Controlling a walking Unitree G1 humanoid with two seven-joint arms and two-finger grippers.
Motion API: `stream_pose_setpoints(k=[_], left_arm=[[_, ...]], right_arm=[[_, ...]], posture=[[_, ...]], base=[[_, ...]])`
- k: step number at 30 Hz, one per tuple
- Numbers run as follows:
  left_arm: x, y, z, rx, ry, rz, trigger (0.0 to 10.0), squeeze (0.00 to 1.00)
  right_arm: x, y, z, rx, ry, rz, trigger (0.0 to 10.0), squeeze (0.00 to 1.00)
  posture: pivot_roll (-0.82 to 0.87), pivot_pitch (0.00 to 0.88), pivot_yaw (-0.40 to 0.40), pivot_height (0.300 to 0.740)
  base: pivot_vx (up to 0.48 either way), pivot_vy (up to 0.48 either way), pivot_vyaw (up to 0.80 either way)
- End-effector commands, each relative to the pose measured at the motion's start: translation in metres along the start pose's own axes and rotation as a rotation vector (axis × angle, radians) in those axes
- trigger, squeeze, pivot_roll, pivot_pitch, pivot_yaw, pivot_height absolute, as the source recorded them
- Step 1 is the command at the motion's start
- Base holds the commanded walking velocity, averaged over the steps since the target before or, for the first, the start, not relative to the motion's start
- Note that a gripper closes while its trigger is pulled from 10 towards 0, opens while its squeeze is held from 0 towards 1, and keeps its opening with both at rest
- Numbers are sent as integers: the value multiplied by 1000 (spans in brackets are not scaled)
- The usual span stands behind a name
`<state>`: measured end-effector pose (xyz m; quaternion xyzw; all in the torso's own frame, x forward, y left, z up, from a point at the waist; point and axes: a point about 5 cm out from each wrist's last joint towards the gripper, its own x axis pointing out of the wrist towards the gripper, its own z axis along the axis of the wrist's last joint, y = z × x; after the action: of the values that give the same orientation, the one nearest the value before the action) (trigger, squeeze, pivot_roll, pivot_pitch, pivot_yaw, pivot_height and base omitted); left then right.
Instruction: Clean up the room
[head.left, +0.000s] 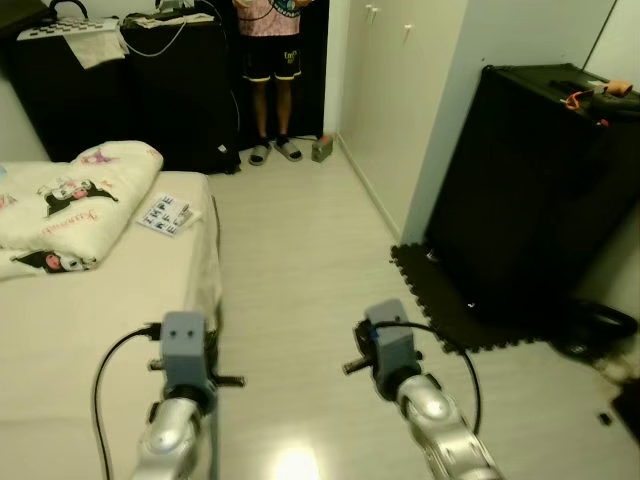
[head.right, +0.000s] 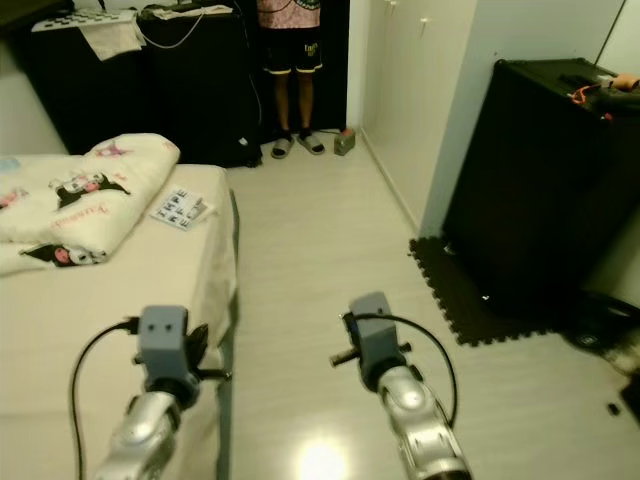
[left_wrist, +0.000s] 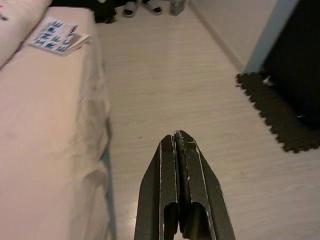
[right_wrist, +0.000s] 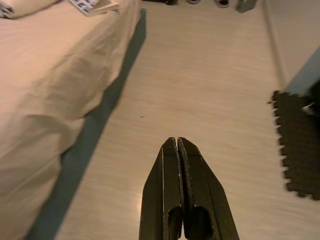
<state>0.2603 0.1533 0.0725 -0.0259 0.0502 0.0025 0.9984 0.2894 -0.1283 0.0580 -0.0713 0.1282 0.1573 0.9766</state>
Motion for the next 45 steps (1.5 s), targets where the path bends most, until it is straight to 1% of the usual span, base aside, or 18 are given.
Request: stream_pose_setpoints(k=[1, 21, 45], left_arm=[[-2, 5, -5, -4, 25, 17, 10000, 0], [-2, 5, -5, -5, 29, 10, 10000, 0], [-2, 6, -6, 1, 36, 9, 10000, 0]], right_arm=[[1, 4, -1, 11, 2, 10, 10000, 0], [2, 7, 0, 13, 0, 19, 10000, 0], [2, 9, 0, 22, 4, 20, 10000, 0]], posture=[[-33, 77, -12, 740], [-32, 69, -14, 740], [-33, 71, -11, 740]], base=[[307, 0, 0], [304, 0, 0], [364, 0, 0]])
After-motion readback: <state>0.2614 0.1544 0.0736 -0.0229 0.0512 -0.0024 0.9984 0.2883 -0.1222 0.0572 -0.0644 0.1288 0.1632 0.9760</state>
